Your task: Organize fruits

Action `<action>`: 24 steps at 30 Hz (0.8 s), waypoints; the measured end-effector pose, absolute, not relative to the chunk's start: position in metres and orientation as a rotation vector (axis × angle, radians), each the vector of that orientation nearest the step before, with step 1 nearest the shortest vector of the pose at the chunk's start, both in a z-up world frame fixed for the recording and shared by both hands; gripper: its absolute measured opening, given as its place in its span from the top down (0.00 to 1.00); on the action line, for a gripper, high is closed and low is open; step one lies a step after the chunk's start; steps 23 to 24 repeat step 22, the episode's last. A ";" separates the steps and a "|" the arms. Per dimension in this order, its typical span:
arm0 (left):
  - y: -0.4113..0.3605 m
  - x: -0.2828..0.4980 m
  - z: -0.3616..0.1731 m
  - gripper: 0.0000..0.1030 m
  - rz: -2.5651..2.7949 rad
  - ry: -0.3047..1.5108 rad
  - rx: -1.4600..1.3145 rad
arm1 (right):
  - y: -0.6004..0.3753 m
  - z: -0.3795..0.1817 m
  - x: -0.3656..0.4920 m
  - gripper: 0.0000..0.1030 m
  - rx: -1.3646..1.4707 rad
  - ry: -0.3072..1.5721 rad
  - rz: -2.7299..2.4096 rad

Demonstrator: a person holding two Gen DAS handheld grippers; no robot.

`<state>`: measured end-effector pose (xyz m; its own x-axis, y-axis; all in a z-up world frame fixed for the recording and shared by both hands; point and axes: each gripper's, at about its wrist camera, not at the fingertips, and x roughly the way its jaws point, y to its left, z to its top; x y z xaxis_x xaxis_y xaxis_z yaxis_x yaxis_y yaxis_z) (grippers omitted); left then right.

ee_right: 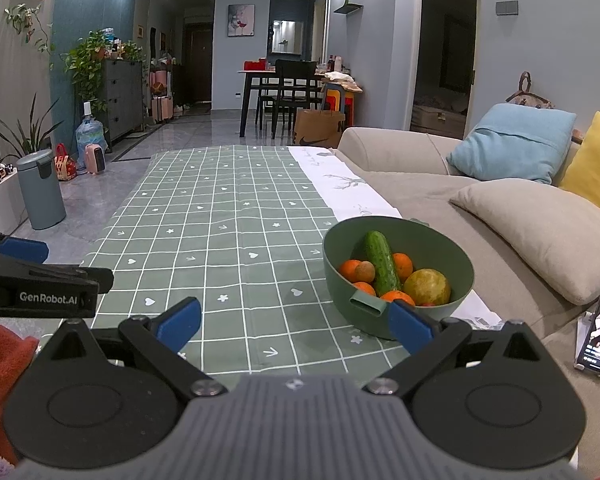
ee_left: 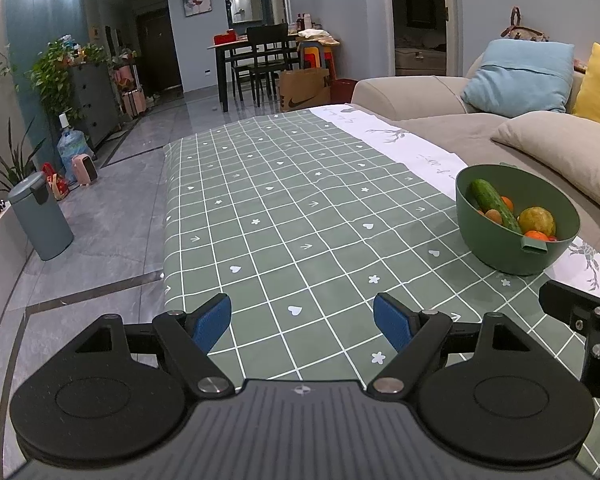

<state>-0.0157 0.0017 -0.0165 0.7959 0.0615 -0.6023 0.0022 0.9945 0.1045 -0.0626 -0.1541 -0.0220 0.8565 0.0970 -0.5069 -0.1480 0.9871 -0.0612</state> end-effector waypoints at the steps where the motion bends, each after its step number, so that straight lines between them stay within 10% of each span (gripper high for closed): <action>1: 0.002 -0.016 -0.017 0.08 0.033 0.650 0.099 | -0.155 -0.022 -0.062 0.07 -0.099 0.527 0.129; 24: 0.000 -0.016 -0.014 0.08 0.038 0.641 0.106 | -0.153 -0.024 -0.061 0.07 -0.098 0.539 0.134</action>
